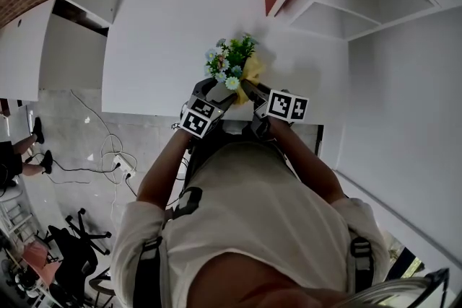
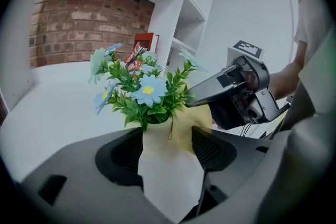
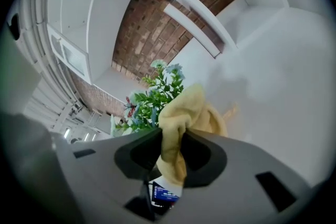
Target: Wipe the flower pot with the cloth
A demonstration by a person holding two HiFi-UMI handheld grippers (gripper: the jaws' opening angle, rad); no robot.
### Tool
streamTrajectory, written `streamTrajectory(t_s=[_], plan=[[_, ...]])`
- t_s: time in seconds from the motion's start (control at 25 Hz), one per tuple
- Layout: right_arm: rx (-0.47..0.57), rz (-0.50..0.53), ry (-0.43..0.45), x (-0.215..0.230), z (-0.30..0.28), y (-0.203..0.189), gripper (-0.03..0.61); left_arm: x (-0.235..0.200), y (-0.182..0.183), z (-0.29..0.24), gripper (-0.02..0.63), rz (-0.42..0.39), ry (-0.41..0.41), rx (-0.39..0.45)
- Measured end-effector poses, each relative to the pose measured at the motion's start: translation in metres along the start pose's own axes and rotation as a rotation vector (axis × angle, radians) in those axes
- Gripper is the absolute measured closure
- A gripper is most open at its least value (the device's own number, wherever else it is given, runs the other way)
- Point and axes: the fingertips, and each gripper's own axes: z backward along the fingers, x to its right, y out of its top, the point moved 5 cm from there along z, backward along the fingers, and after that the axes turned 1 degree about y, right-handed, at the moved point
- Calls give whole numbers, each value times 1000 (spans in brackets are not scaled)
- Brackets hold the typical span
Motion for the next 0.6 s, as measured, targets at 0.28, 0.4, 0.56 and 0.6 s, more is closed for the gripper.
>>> streamTrajectory(t_s=[0.28,0.4,0.56,0.6], plan=[[-48,-51,-91,30,-8,-28,468,8,-7,3,322,-5,-24,-13],[-110,-58,-168,46,-15,-40,469,10,-10,3,322,-24,-40,-38],[-130,-61,-162,49,-17,-40,468,-14,-13,14,322,-80,35,-67],[-132,-61,-160,49,-16,-39,468,-23,-14,17,322,-75,53,-72]])
